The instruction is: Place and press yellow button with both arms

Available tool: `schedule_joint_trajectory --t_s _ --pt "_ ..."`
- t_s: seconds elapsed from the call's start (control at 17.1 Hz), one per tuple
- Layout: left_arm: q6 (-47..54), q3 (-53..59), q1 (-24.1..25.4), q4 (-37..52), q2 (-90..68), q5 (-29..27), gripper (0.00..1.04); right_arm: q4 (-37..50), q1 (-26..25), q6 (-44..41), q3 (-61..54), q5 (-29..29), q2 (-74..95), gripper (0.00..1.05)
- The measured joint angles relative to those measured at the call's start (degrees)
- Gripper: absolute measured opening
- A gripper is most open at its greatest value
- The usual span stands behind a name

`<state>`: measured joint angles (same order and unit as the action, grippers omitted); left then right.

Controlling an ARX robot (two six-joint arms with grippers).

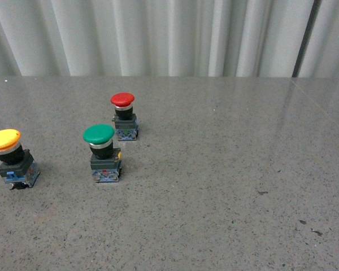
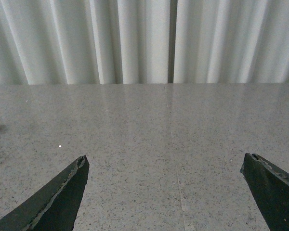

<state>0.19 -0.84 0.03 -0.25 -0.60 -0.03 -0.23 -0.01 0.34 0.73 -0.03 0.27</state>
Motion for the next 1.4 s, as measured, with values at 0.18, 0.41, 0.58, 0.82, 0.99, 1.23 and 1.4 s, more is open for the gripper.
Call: schedule_joint_trajectory --t_s 0.18,0.41,0.58,0.82,0.99,1.23,1.4 --pt "0.0 0.0 0.0 0.0 0.0 0.0 0.98 0.0 0.0 0.0 0.0 0.0 0.0 0.98" --pt "-2.1 -2.5 -3.0 -7.9 -2.8 -7.0 0.98 0.0 0.0 0.0 0.0 0.0 0.0 0.98" --pt "-4.5 -12.3 -3.6 -5.9 -20.4 -19.4 0.98 0.0 0.0 0.0 0.0 0.0 0.0 0.98" --pt "1.4 -27.1 -0.5 11.3 -46.9 -8.5 0.98 0.0 0.0 0.0 0.0 0.0 0.0 0.98" --pt "3.8 -35.8 -2.5 10.4 -67.1 -3.0 0.98 0.0 0.0 0.0 0.0 0.0 0.0 0.98" --pt "4.3 -38.9 -5.6 8.6 -78.9 -1.7 0.98 0.0 0.0 0.0 0.0 0.0 0.0 0.98" --pt "2.8 -38.2 -5.4 9.7 -80.8 -3.2 0.98 0.0 0.0 0.0 0.0 0.0 0.0 0.98"
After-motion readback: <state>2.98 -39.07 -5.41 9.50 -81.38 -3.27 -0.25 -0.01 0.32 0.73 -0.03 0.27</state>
